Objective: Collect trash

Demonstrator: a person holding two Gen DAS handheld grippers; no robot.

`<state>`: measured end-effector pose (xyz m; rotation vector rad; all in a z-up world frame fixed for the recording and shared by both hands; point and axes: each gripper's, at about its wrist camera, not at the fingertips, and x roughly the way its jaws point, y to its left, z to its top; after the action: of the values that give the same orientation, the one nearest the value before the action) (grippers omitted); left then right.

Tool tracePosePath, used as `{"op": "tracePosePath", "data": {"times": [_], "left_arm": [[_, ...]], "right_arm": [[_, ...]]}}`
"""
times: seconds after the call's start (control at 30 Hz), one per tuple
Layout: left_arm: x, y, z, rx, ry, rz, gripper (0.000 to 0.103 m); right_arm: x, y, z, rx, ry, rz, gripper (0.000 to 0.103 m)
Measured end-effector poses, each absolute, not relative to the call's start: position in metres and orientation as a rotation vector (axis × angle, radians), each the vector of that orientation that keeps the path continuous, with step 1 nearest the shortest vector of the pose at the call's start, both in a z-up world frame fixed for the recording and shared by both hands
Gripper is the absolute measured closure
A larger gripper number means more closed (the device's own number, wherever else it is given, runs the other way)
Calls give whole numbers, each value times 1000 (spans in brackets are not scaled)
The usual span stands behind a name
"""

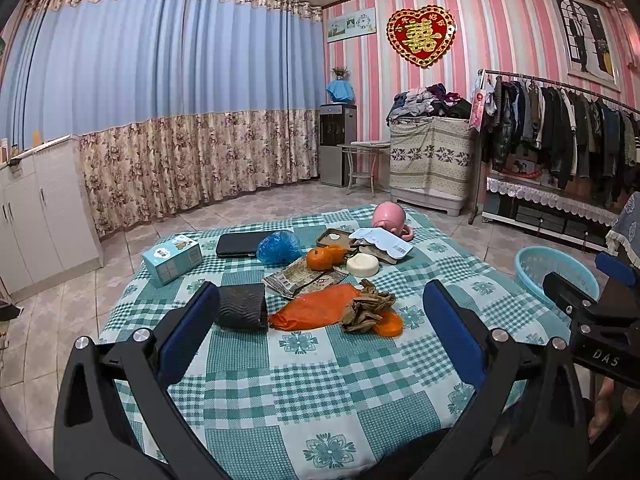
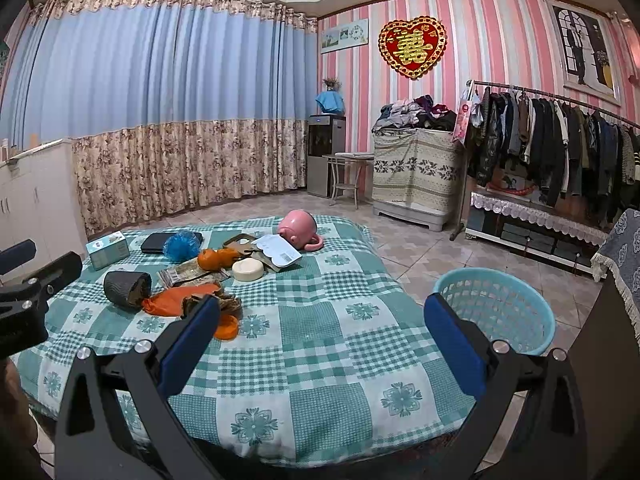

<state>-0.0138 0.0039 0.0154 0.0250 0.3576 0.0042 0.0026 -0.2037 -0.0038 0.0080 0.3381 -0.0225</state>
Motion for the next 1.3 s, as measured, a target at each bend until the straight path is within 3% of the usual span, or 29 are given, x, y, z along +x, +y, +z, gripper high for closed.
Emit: {"op": "tracePosePath", "data": {"times": [1.3], "left_arm": [[-14, 5, 12, 21, 360, 1, 5]], "right_arm": [[0, -204, -11, 6, 337, -22, 4]]}}
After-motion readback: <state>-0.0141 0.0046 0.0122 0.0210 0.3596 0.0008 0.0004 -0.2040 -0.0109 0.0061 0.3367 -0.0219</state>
